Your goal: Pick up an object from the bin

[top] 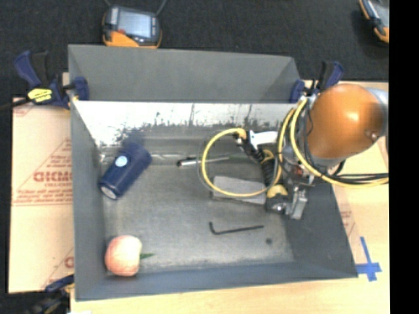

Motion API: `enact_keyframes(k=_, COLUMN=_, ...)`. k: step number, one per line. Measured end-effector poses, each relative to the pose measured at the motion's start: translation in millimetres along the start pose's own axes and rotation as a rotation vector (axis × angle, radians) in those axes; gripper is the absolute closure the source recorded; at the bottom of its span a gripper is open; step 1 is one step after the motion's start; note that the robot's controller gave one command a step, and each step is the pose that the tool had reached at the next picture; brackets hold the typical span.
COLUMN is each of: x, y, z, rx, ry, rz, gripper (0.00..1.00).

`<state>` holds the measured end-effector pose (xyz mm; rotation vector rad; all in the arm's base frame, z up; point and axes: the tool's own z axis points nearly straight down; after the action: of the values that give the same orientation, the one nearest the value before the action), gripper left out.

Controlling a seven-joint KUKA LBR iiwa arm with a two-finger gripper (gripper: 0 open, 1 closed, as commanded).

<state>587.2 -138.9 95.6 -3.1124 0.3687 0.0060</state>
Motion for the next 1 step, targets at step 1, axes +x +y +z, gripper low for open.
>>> enact_keyframes(k=1, x=-12.7, y=-6.9, z=-5.9, rx=0.001, ry=0.014, rz=-0.017, gripper=0.00)
